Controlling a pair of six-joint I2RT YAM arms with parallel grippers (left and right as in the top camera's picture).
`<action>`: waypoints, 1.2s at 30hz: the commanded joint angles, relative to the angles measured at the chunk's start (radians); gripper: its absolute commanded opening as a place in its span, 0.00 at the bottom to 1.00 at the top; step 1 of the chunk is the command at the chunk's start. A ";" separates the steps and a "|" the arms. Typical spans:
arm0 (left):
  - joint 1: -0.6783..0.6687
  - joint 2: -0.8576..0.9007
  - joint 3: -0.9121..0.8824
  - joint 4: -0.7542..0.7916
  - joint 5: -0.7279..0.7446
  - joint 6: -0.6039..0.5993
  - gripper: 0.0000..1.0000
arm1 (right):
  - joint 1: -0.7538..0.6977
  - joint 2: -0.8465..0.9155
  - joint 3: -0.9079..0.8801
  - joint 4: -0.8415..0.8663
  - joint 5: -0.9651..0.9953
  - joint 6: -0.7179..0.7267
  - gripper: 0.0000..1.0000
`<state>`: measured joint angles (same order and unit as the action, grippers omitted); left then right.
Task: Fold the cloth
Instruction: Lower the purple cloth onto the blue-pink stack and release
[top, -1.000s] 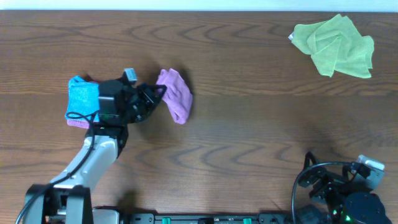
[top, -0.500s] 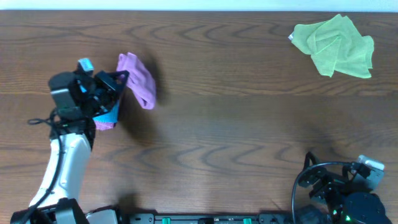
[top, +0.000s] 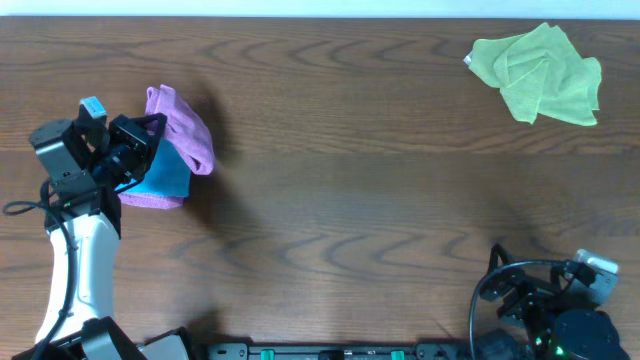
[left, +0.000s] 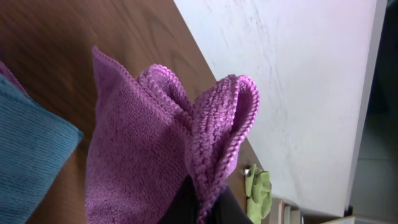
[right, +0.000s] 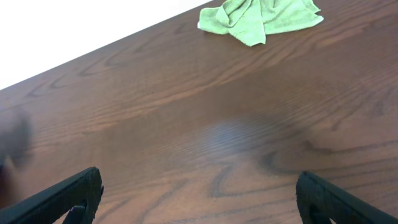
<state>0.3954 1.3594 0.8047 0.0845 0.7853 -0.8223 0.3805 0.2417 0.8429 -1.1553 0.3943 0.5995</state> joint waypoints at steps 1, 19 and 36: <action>0.012 -0.012 0.023 -0.006 -0.006 0.032 0.06 | -0.002 0.000 -0.001 -0.001 0.013 0.017 0.99; 0.061 -0.005 0.023 -0.063 -0.116 0.074 0.06 | -0.002 0.000 -0.001 -0.001 0.013 0.017 0.99; 0.079 0.043 0.023 -0.178 -0.266 0.217 0.06 | -0.002 0.000 -0.001 -0.001 0.013 0.017 0.99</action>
<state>0.4694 1.3857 0.8047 -0.0914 0.5591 -0.6491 0.3805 0.2417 0.8429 -1.1553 0.3939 0.5995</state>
